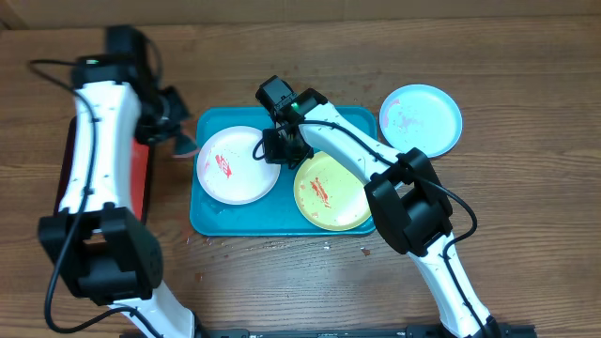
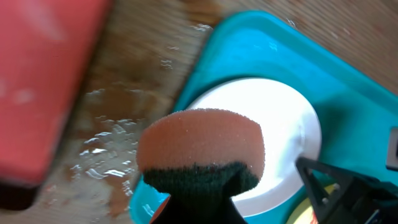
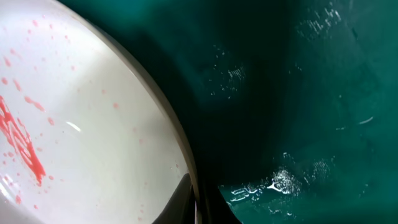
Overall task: Clean dirty plates on tray and stack at the side
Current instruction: 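Bring the sponge with the left gripper and scrub the white plate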
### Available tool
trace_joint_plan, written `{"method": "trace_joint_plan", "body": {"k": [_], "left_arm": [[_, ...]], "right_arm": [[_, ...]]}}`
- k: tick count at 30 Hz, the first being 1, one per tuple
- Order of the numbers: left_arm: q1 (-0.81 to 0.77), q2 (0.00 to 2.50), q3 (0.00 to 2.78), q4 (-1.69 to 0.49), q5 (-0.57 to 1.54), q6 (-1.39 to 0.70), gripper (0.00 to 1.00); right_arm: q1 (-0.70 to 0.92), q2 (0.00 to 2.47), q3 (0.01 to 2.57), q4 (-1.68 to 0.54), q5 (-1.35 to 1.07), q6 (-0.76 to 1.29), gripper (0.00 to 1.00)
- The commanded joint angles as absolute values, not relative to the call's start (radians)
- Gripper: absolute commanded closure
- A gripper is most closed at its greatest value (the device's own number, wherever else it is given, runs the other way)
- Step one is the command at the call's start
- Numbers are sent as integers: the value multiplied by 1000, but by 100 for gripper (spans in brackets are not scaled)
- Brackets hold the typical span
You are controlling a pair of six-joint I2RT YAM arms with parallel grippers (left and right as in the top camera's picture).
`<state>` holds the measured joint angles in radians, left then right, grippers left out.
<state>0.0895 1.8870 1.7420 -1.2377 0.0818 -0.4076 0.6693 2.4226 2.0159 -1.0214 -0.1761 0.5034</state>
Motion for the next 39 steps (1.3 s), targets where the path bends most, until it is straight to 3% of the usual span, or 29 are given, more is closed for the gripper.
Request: {"method": "trace_joint_plan", "body": {"k": [1,13,26,32,39], "left_arm": [[1,1877,1629,-1150,103,-388,96],[-112,1877,1353,-790,105,-532,96],[-110,1976,1225,-616,164,-530,96],[-97,2028,1226,-648,-33,-429,78],[-78,2026,1285,-789,-329,-310,84]], "right_arm": [[670,2458,1995,-1047,-134,584,96],[667,2458,1995,-1054,-133,576,96],[667,2458,1995,-1062,-133,575,96],[667,2458,1995,-1069,-133,571,96],[667,2458,1995,-1068,-133,569,96]]}}
